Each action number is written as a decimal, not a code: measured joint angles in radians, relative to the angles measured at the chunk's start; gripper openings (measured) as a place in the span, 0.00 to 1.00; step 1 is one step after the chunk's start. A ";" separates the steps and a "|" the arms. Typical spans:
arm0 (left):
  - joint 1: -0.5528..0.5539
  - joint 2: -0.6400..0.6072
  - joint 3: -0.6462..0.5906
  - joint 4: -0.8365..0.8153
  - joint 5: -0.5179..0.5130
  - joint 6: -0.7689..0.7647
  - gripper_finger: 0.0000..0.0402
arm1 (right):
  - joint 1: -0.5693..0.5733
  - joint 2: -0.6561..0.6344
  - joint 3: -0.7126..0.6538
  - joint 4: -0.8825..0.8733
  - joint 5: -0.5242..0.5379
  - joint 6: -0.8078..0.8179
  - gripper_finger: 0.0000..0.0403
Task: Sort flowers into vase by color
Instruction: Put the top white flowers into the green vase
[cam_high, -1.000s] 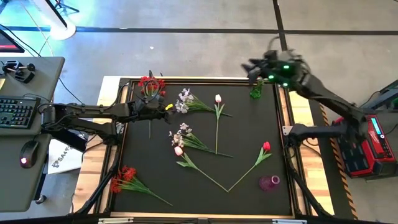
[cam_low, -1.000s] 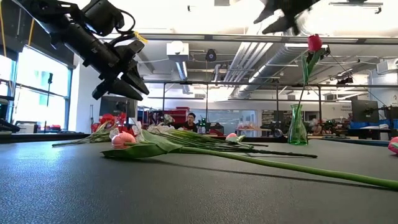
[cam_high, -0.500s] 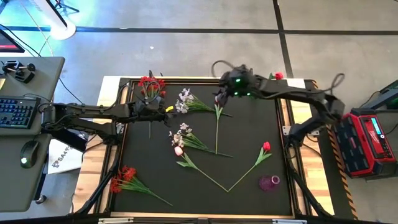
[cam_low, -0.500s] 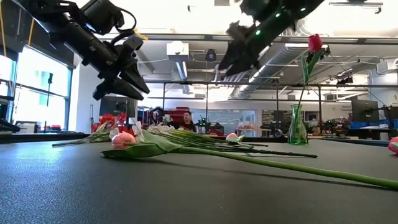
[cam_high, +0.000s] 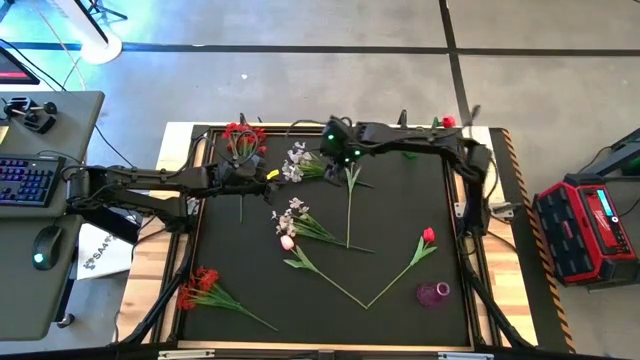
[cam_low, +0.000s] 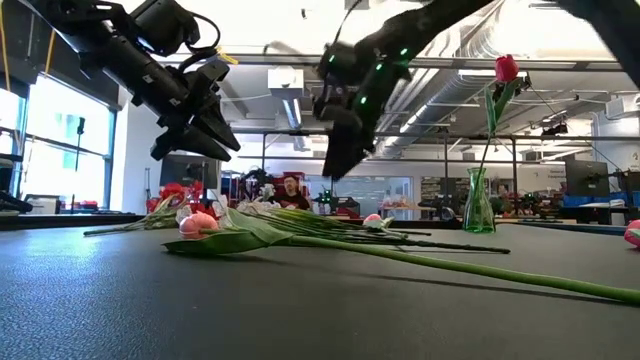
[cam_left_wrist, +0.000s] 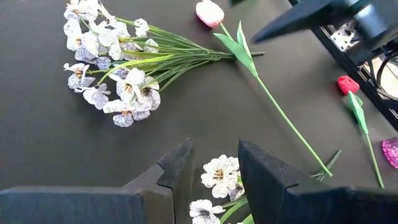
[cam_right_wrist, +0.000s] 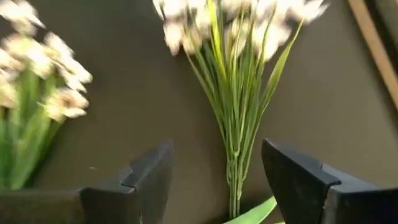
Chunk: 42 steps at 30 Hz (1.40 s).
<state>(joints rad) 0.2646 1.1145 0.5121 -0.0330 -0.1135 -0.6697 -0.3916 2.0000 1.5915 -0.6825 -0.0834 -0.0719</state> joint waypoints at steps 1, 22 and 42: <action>0.000 0.000 0.000 0.000 0.000 0.000 0.28 | -0.001 0.026 0.019 -0.023 0.000 0.000 0.58; 0.000 0.000 0.000 -0.003 -0.031 -0.007 0.28 | -0.111 0.164 0.057 -0.158 -0.004 -0.014 0.55; -0.003 0.000 0.000 -0.021 -0.046 -0.035 0.28 | -0.100 0.211 0.059 -0.162 -0.013 -0.011 0.30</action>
<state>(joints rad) 0.2611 1.1145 0.5121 -0.0543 -0.1592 -0.7048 -0.4920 2.2112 1.6505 -0.8442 -0.0967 -0.0830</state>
